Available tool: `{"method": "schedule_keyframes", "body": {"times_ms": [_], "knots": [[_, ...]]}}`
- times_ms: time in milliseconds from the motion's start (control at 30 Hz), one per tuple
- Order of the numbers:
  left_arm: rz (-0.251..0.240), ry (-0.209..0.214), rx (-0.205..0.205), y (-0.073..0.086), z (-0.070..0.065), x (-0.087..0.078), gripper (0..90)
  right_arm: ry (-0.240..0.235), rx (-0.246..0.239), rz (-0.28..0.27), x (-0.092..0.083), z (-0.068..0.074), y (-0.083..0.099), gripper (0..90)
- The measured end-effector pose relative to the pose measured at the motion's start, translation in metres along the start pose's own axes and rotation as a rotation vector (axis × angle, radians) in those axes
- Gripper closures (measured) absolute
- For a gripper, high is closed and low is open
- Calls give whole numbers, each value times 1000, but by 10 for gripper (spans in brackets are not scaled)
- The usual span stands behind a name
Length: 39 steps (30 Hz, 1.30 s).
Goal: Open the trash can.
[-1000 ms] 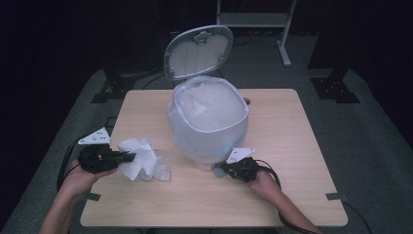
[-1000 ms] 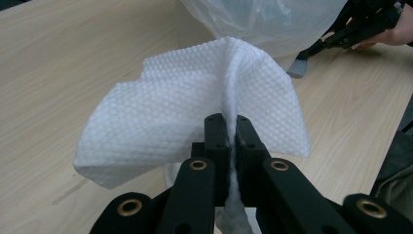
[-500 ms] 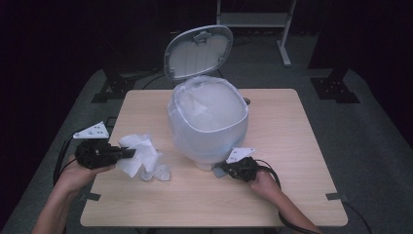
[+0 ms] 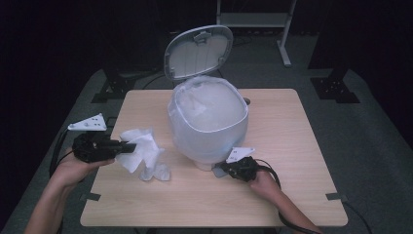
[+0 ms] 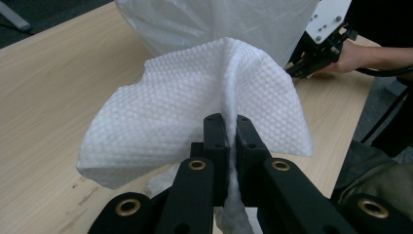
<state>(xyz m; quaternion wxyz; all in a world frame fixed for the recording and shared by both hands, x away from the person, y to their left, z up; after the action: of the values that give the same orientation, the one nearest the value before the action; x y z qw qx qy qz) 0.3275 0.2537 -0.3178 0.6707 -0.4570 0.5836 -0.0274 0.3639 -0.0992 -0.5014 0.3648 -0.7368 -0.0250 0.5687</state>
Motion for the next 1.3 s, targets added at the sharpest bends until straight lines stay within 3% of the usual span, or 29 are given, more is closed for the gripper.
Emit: {"method": "schedule_keyframes", "body": {"times_ms": [600,933,1300], "knots": [[-3,-5,24,-24,-1,-18,865,1,-2,0,0,-1,0,858],[-32,-9,42,-43,-4,-33,865,5,-6,1,0,-1,0,858],[-47,5,56,-55,-6,-34,865,-1,-7,-5,0,-1,0,858]]}}
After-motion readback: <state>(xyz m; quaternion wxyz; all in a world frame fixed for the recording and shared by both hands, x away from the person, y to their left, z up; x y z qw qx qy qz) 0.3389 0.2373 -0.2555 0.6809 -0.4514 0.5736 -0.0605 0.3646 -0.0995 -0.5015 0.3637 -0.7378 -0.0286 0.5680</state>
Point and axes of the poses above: each handheld gripper's, and its own axes: x roughly forward along the jaws, y roughly out of its underside, z roughly to its left, the point moved 5 cm from there along x, roughly forward along the jaws, and after that the axes turned 12 degrees about z, right-handed, at the moved point
